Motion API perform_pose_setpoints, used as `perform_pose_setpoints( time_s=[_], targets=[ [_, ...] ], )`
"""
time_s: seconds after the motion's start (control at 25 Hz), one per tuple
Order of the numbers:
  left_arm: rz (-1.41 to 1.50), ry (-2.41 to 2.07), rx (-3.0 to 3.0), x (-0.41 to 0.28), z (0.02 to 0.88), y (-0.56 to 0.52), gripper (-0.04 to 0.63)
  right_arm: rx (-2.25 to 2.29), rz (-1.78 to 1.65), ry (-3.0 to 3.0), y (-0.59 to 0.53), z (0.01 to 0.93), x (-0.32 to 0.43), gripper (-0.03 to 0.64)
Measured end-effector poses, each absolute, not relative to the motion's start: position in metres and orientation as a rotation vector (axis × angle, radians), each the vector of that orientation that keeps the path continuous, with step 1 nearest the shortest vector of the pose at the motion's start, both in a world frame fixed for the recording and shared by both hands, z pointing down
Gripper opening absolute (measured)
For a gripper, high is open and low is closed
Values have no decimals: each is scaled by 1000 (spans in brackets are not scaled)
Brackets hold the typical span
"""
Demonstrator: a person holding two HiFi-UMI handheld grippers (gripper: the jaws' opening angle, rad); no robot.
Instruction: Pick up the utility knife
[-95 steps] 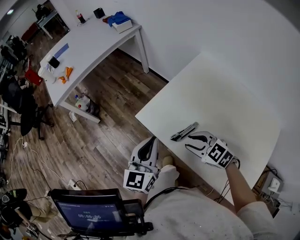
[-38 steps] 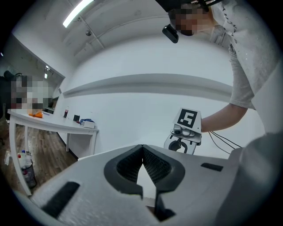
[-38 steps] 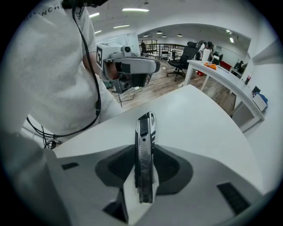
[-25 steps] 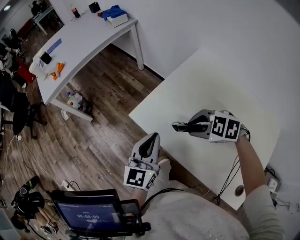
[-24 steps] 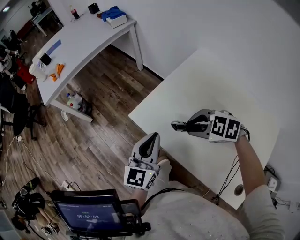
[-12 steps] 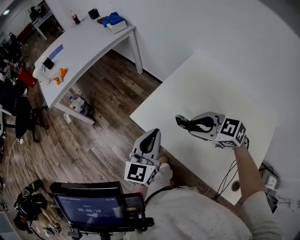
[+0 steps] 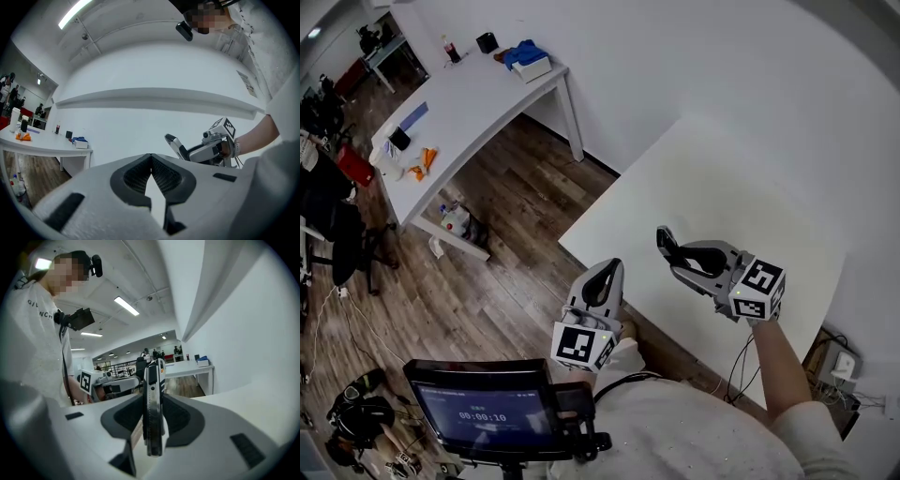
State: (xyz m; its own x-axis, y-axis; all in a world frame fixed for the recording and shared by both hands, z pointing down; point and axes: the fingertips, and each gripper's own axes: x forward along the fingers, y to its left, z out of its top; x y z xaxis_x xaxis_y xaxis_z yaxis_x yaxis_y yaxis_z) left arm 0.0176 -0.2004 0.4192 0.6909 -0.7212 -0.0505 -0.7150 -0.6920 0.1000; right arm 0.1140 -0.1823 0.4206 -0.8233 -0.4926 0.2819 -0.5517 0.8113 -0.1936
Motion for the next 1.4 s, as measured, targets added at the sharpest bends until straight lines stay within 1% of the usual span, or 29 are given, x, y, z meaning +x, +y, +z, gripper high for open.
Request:
perform_pose_setpoints(
  time_s=[0.16, 0.76, 1.4],
  targets=[
    [-128, -1206, 2828, 14, 415, -198, 8, 953, 417, -2793, -177, 423, 113, 130],
    [-181, -1221, 2830, 13, 396, -196, 8, 1237, 314, -2912, -168, 365, 125, 130],
    [-201, -1220, 2828, 15, 393, -194, 8, 1319, 300, -2981, -158, 338, 136, 130]
  ],
)
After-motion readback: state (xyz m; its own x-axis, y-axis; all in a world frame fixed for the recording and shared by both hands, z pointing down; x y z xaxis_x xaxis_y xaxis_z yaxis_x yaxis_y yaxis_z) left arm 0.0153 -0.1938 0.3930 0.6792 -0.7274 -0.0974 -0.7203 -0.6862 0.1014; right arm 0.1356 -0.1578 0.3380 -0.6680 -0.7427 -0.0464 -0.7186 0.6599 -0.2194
